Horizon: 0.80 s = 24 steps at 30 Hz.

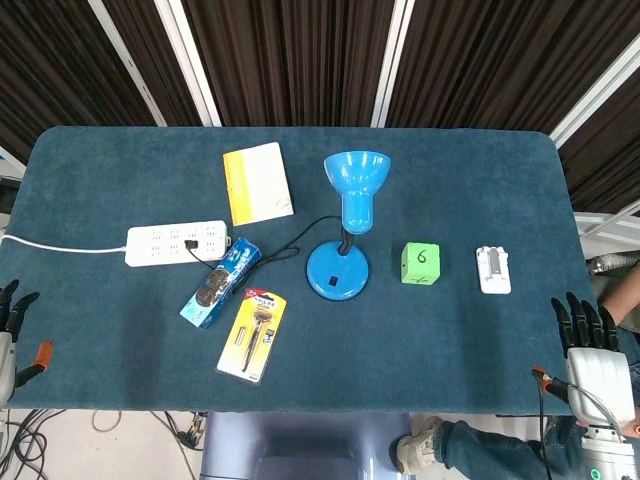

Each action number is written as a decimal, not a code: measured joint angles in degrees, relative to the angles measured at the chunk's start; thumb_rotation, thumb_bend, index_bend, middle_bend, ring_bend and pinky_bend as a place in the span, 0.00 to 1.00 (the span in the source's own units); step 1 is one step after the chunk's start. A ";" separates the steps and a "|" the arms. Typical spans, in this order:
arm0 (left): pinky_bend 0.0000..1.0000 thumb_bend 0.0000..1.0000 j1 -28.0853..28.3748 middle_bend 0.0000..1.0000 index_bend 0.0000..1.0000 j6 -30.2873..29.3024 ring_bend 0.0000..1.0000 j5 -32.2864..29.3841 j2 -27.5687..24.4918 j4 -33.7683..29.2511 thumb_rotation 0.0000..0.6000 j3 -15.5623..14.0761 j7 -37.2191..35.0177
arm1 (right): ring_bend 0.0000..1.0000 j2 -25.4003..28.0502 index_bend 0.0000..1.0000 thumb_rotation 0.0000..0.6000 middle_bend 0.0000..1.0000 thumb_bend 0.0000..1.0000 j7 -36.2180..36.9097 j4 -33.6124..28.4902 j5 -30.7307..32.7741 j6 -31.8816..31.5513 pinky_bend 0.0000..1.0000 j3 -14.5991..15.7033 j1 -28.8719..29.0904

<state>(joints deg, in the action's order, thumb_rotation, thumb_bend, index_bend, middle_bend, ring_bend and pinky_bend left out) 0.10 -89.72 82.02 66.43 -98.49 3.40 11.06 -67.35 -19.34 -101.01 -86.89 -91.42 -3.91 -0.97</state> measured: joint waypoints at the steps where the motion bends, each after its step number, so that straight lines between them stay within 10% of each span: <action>1: 0.00 0.38 0.01 0.00 0.16 -0.01 0.00 -0.03 0.00 -0.03 1.00 0.04 -0.03 | 0.00 0.02 0.00 1.00 0.00 0.20 0.27 -0.06 -0.14 0.12 0.00 0.09 0.05; 8: 0.00 0.38 0.02 0.00 0.16 0.03 0.00 -0.25 0.00 -0.23 1.00 0.13 0.12 | 0.02 0.71 0.00 1.00 0.00 0.20 3.21 -1.26 -1.70 1.50 0.00 1.16 0.54; 14: 0.00 0.38 0.09 0.00 0.16 0.21 0.00 -0.32 0.04 -0.29 1.00 0.12 0.22 | 0.31 3.19 0.00 1.00 0.26 0.21 6.09 -5.11 -2.63 5.40 0.08 1.51 2.71; 24: 0.00 0.38 0.11 0.00 0.16 0.36 0.00 -0.82 0.04 -0.49 1.00 0.24 0.33 | 0.76 3.88 0.00 1.00 0.66 0.65 5.18 -10.16 2.05 18.08 0.35 -1.98 11.48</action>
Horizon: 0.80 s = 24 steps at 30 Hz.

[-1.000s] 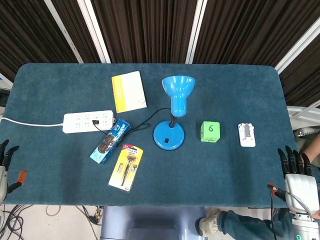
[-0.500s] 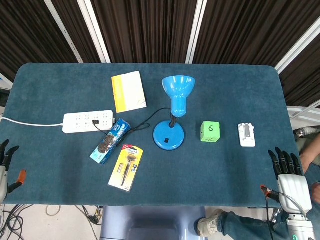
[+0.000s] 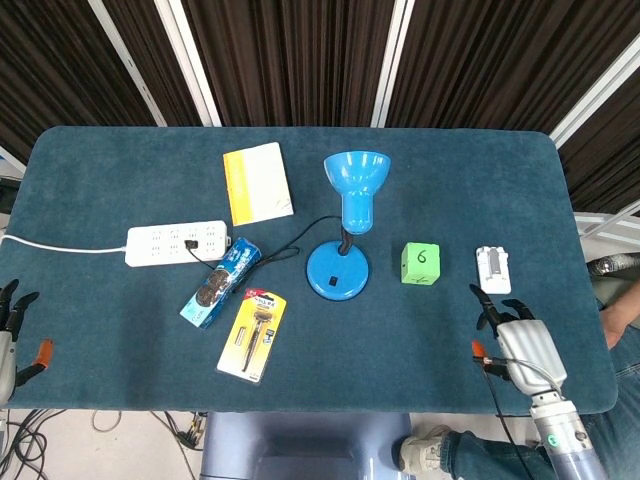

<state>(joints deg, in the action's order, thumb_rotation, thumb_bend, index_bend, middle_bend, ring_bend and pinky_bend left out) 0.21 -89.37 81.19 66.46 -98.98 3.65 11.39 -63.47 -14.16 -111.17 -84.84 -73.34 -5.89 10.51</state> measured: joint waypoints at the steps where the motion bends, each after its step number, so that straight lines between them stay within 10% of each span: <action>1: 0.00 0.38 0.01 0.00 0.16 0.03 0.00 -0.09 -0.01 -0.02 1.00 0.02 0.02 | 0.80 -0.22 0.00 1.00 0.70 0.68 -0.61 -0.35 1.08 1.73 0.37 -0.56 1.38; 24: 0.00 0.38 0.10 0.00 0.16 1.14 0.00 -3.31 -0.49 -0.67 1.00 0.93 -0.36 | 0.87 -20.75 0.00 1.00 0.79 0.83 -21.19 4.17 26.72 17.22 0.68 -5.61 21.56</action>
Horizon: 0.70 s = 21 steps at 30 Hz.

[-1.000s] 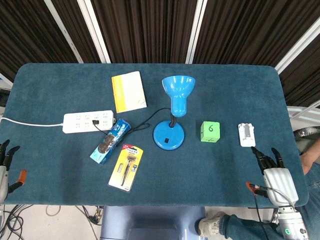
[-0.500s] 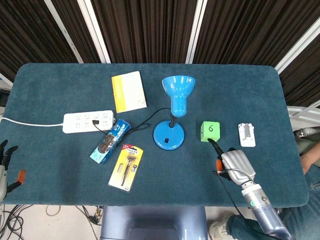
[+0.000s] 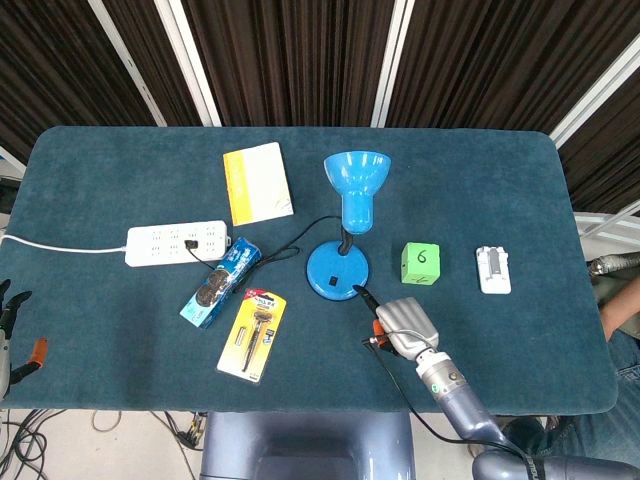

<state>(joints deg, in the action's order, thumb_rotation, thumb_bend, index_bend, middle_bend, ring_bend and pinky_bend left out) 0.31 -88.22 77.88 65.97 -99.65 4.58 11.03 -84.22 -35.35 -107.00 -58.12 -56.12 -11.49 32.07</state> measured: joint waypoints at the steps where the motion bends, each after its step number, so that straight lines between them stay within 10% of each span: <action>1: 0.00 0.38 -0.02 0.00 0.16 0.00 0.00 -0.10 -0.06 -0.03 1.00 0.06 -0.10 | 0.87 -1.10 0.00 1.00 0.79 0.83 -1.43 0.68 1.94 0.19 0.69 -0.16 1.12; 21: 0.00 0.38 -0.09 0.00 0.16 0.31 0.00 -1.30 -0.68 -0.39 1.00 0.44 -1.08 | 0.87 -11.04 0.00 1.00 0.80 0.83 -10.26 12.50 23.30 -0.19 0.83 -2.35 14.13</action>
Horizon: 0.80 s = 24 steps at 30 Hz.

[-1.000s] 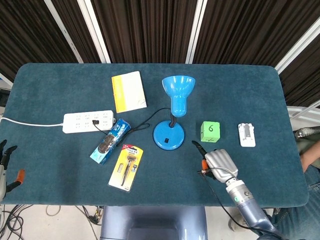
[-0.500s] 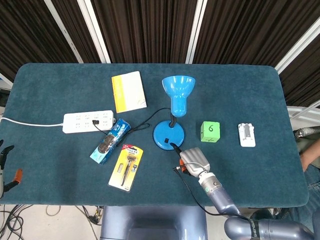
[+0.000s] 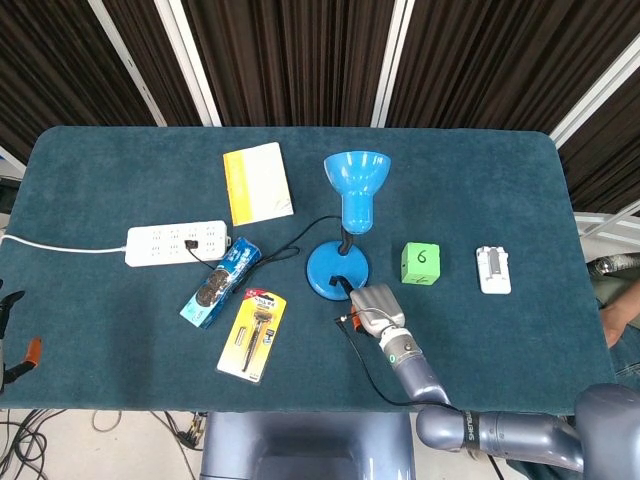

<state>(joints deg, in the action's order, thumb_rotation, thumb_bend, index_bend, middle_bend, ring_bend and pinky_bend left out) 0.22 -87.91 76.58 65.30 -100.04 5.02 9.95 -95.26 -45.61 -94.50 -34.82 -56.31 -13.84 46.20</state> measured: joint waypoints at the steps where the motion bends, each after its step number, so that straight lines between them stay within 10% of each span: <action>1: 0.00 0.38 0.00 0.00 0.16 0.03 0.00 -0.07 0.00 0.00 1.00 0.01 0.00 | 0.87 -0.23 0.00 1.00 0.80 0.83 0.14 0.38 0.16 -0.10 0.83 0.10 0.33; 24: 0.00 0.38 0.09 0.00 0.16 -0.02 0.00 -0.25 0.08 0.16 1.00 0.05 0.19 | 0.87 -0.36 0.00 1.00 0.80 0.83 1.88 0.53 0.71 -1.81 0.93 3.52 2.54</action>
<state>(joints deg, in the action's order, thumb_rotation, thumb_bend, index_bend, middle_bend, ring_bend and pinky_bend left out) 0.31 -87.94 76.32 65.38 -99.88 5.07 10.14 -95.62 -43.73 -93.97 -34.10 -58.12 -10.33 48.73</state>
